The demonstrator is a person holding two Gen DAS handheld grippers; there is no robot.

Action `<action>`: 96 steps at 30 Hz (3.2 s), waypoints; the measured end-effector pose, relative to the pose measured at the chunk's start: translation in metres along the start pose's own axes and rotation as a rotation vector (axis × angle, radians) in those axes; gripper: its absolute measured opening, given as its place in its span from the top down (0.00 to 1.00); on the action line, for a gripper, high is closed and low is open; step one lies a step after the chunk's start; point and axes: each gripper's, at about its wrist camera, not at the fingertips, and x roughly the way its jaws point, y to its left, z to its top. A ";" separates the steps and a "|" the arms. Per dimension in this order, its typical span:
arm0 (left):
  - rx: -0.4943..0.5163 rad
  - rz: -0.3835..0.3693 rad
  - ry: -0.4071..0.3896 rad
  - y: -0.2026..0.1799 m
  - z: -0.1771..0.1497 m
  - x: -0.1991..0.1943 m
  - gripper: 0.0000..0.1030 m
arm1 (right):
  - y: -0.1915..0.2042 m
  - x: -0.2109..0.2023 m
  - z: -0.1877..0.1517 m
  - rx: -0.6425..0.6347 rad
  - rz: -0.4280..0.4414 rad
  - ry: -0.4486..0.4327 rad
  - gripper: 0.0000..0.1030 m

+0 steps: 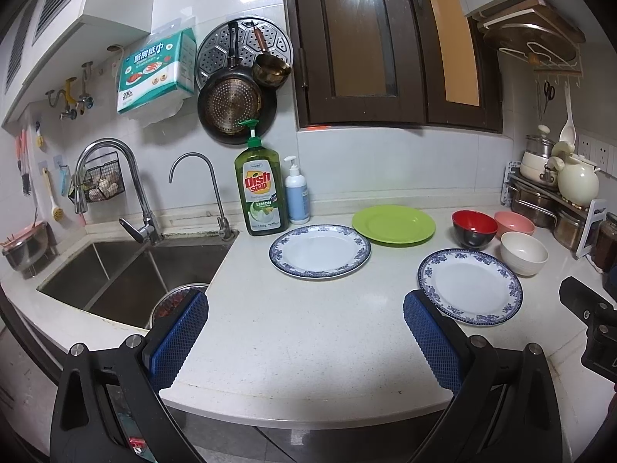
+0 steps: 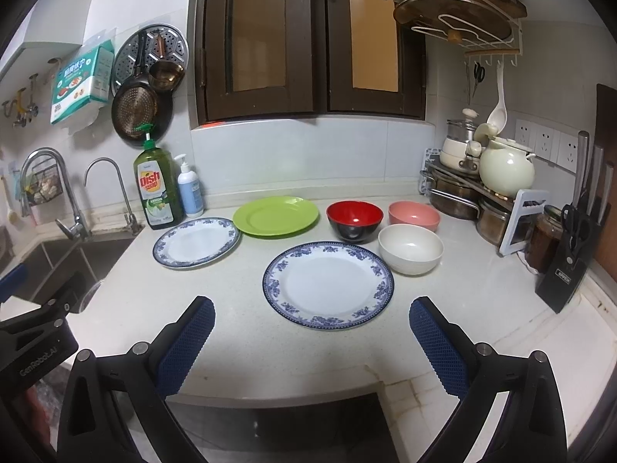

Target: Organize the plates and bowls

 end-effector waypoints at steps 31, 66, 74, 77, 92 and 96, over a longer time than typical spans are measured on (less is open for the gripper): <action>0.051 0.005 0.060 -0.038 0.004 0.044 0.00 | -0.022 0.043 0.008 0.016 0.001 0.038 0.01; 0.192 -0.258 0.291 -0.137 0.020 0.244 0.10 | -0.088 0.222 0.013 0.180 -0.212 0.303 0.16; 0.211 -0.288 0.385 -0.166 0.008 0.281 0.23 | -0.109 0.261 0.000 0.200 -0.202 0.376 0.30; 0.214 -0.297 0.405 -0.172 0.004 0.290 0.26 | -0.113 0.270 -0.002 0.206 -0.194 0.397 0.35; 0.211 -0.366 0.517 -0.195 -0.006 0.312 0.56 | -0.120 0.290 -0.007 0.224 -0.147 0.451 0.56; 0.183 -0.388 0.536 -0.196 -0.006 0.313 0.62 | -0.120 0.291 -0.006 0.225 -0.140 0.453 0.63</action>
